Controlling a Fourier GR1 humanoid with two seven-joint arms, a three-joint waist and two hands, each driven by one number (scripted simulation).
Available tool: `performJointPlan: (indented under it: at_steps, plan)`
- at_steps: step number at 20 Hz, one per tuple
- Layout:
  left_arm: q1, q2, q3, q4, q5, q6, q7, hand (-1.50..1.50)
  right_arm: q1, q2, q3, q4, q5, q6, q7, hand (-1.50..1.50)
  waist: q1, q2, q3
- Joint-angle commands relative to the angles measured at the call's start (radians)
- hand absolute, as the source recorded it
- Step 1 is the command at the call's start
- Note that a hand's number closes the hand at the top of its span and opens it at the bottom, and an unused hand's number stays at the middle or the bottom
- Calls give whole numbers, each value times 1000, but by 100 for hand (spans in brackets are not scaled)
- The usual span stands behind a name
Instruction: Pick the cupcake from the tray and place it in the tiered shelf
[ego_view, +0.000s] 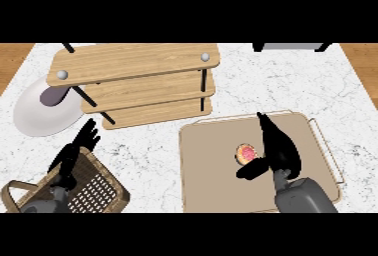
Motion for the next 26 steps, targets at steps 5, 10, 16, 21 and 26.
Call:
performJointPlan:
  at_steps: [5,10,16,21,26]
  plan:
    - [-29,18,57,50,8,-48,63,0,-76,78,-57,215,38,-49,-141,-150,3,2,-1]
    - [-18,-2,20,-29,2,-4,120,0,-79,-19,35,203,-6,179,-243,150,9,2,0]
    - [27,1,29,-81,-16,-5,127,0,-34,115,31,206,44,26,-277,150,5,0,-1]
    - [-29,-40,23,-24,-29,19,134,0,-14,132,102,-5,120,18,-221,150,-6,-2,-1]
    - [-21,-37,10,25,-36,-19,58,0,-172,181,517,18,41,-49,-7,150,61,4,-2]
